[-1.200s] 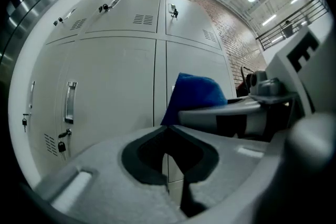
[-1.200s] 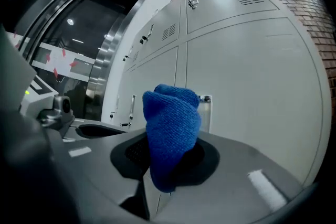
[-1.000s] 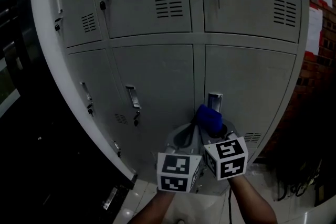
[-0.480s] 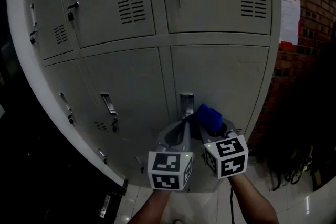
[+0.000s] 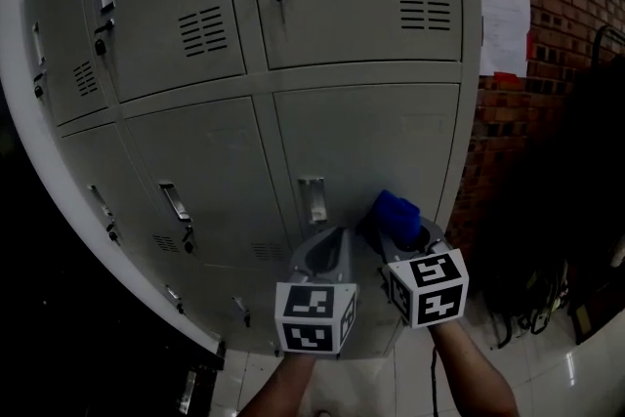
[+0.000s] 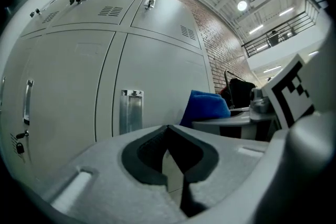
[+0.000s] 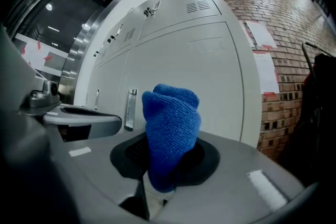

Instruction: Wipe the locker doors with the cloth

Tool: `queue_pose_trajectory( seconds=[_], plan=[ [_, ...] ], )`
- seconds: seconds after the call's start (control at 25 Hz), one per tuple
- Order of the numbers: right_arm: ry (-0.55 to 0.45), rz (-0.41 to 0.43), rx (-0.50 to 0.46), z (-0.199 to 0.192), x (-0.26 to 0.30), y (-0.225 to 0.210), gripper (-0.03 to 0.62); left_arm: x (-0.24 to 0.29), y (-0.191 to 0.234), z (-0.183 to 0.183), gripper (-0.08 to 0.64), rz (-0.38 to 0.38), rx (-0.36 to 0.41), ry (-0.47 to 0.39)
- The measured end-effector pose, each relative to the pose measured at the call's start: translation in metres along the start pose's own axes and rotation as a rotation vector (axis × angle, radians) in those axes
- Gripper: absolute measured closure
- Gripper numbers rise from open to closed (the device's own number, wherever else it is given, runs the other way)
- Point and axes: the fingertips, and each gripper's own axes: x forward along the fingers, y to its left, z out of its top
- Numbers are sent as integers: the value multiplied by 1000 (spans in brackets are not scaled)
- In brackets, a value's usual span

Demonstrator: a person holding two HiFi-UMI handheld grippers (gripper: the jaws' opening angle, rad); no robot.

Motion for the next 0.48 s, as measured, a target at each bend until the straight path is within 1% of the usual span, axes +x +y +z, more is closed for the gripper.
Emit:
queue_pose_trajectory(
  seconds=[0.24,0.48],
  plan=[
    [15,-63,0,-6,-15,-34,506,4,-16,0,560,-19,-1,1],
    [30,-116,6,-10,-26,-59,506,5,-22,2,560,-26,0,1]
  ],
)
